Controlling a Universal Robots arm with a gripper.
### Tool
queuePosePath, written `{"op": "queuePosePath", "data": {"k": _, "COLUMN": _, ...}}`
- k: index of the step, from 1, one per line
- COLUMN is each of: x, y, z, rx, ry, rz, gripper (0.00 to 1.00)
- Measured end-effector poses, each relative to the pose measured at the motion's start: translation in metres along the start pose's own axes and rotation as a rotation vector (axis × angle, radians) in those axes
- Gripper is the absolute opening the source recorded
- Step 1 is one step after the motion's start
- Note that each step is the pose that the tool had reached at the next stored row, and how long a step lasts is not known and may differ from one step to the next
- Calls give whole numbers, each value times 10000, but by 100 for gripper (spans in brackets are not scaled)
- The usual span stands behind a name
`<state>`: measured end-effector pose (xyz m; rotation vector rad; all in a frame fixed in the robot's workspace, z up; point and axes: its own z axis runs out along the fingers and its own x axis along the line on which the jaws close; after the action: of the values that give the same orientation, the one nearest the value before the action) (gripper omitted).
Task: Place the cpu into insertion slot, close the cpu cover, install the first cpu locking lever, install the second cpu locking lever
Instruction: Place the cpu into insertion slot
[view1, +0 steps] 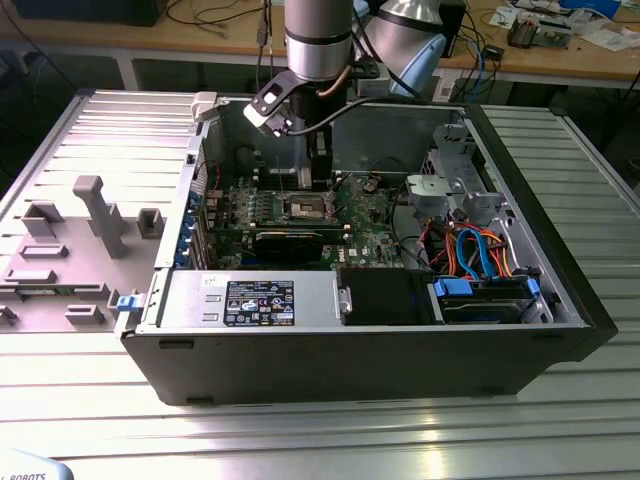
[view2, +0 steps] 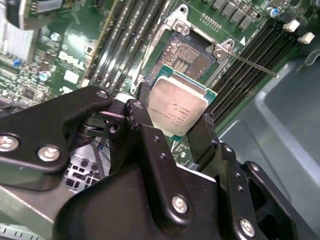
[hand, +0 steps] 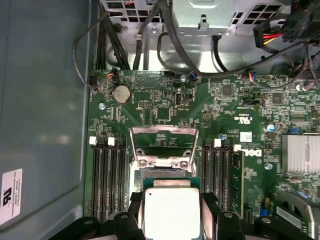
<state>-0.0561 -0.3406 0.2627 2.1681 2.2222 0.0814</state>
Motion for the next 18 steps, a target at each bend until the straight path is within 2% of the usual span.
{"op": "queuePosePath", "data": {"k": 8, "x": 44, "y": -22, "z": 177, "rx": 0, "ry": -4, "rz": 44, "gripper": 55}}
{"op": "queuePosePath", "data": {"k": 9, "x": 46, "y": -34, "z": 217, "rx": -1, "ry": -3, "rz": 39, "gripper": 55}}
{"op": "queuePosePath", "data": {"k": 15, "x": 48, "y": -75, "z": 354, "rx": -6, "ry": -3, "rz": 29, "gripper": 55}}
{"op": "queuePosePath", "data": {"k": 18, "x": 47, "y": -76, "z": 364, "rx": -5, "ry": -5, "rz": 27, "gripper": 55}}
